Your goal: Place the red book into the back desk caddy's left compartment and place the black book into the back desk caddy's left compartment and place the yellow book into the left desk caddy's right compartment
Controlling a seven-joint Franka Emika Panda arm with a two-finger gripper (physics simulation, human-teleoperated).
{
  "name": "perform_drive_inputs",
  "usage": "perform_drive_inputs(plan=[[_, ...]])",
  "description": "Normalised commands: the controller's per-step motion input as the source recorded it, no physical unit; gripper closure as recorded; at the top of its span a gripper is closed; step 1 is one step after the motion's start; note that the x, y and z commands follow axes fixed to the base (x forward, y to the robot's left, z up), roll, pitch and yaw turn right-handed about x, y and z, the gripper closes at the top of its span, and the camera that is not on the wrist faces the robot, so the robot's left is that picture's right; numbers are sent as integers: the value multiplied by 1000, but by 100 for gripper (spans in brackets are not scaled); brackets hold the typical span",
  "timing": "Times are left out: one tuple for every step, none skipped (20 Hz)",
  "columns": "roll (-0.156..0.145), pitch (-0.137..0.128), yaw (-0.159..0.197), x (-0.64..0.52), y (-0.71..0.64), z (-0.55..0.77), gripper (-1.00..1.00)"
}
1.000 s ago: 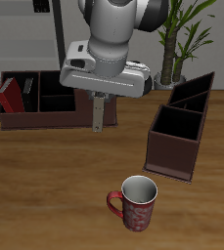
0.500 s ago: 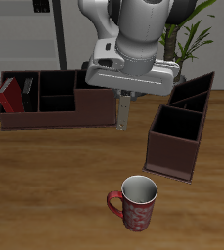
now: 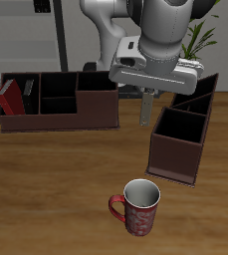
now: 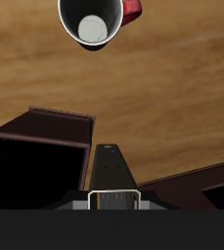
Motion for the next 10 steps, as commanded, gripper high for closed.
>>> perform_drive_inputs(plan=[[163, -54, -66, -754, 651, 151, 100], [-4, -113, -78, -530, 309, 216, 100], [-33, -88, -148, -505, 225, 193, 100], [94, -68, -162, -434, 225, 219, 100], [-63, -110, -23, -377, 53, 156, 100], [-129, -268, -29, -686, 148, 322, 100], [-111, -275, 57, -534, 247, 224, 100], [-131, -188, -67, -558, 381, 162, 100], [-125, -169, -18, -422, 207, 132, 100], [30, -159, -34, -444, 416, 79, 100]])
